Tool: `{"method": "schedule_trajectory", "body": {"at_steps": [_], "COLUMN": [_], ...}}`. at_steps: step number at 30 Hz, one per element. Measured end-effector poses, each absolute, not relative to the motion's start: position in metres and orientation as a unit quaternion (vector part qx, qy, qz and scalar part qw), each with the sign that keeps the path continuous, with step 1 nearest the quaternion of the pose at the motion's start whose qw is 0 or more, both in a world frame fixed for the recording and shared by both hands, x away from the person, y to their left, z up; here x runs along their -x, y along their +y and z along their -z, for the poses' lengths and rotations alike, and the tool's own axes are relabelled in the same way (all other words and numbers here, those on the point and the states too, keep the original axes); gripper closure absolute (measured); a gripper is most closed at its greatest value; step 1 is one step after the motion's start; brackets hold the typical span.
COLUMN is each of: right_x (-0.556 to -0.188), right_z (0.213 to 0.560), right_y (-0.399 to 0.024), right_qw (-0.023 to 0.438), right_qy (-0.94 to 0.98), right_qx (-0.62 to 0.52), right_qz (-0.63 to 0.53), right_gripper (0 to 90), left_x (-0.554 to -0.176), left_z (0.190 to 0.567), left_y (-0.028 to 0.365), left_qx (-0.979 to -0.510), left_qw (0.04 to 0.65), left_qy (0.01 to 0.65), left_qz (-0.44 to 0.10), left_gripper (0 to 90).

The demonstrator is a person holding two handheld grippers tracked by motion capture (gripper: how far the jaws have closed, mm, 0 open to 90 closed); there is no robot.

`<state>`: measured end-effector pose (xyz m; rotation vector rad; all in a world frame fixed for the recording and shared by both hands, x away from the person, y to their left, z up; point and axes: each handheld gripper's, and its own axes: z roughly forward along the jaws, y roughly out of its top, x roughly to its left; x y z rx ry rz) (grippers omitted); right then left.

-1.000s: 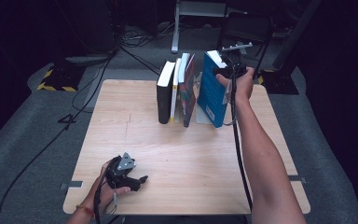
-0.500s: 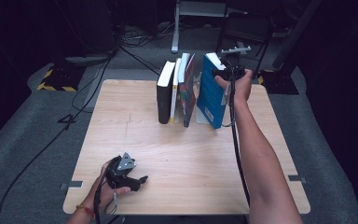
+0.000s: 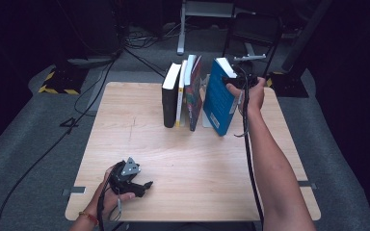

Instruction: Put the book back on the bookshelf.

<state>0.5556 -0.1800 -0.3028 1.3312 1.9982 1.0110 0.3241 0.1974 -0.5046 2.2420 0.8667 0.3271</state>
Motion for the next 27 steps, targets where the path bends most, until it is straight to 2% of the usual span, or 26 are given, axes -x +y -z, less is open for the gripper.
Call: {"method": "schedule_trajectory", "body": {"at_steps": [9,18,27], "right_x": [-0.544,-0.523,-0.522], "right_z": [0.306,0.312,0.311], "right_y": [-0.188,-0.182,-0.186], "right_qw": [0.255,0.297,0.29], "right_qy": [0.746,0.713,0.722], "right_qx": [-0.487,-0.51,-0.502], "right_qz": [-0.376,-0.378,-0.378], "right_gripper": [58.7,59.5,58.6], "left_x": [-0.324,-0.324,-0.323], "left_z": [0.505,0.505,0.505], "left_y": [0.197,0.197,0.197], "left_qx": [-0.865,-0.865,-0.865], "left_qw": [0.351,0.351,0.35], "left_qy": [0.335,0.335,0.336], "left_qz": [-0.128,-0.127,-0.129], "left_gripper": [15.6,15.6,15.8]}}
